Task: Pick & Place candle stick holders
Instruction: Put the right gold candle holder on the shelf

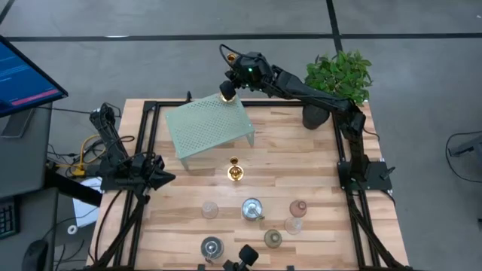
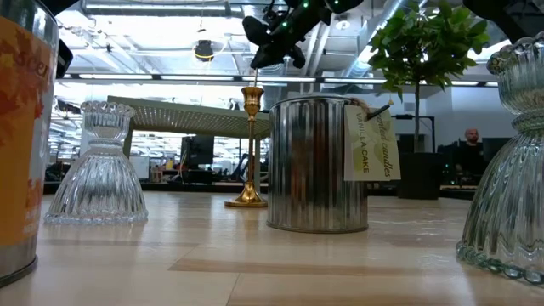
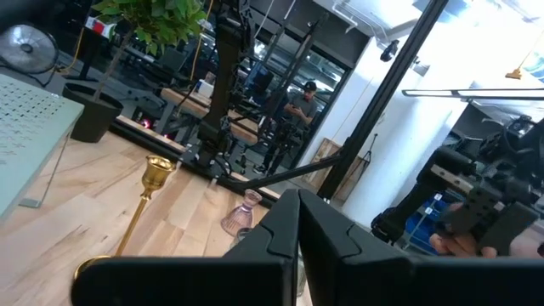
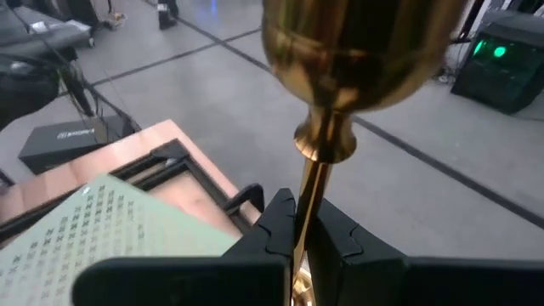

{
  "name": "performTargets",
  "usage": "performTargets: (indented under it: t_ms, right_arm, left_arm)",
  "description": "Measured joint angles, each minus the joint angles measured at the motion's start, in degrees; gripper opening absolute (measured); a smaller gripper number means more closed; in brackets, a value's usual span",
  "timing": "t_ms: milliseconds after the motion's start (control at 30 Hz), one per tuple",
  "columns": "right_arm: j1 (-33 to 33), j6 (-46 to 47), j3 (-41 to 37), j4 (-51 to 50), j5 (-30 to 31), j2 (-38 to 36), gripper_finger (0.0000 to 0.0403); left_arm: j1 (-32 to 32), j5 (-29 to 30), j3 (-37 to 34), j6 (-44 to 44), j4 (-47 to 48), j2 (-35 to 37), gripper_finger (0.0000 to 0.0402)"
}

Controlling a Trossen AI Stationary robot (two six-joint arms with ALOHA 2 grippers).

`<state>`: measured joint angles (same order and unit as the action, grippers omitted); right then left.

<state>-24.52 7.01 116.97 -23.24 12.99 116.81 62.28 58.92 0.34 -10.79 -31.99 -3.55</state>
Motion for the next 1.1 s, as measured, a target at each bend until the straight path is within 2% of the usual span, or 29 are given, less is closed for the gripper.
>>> performTargets:
  t_ms: [233,1100]
  right_arm:
    - [0.6,-0.1,0.1,0.7,-0.9,2.4,0.0000]
    - [-1.5,-1.4,0.9,-1.1,-1.1,2.3,0.0000]
  left_arm:
    - [0.0,0.0,0.0,0.0,0.0,0.0,0.0008]
    - [0.0,0.0,0.0,0.0,-0.2,0.0,0.0008]
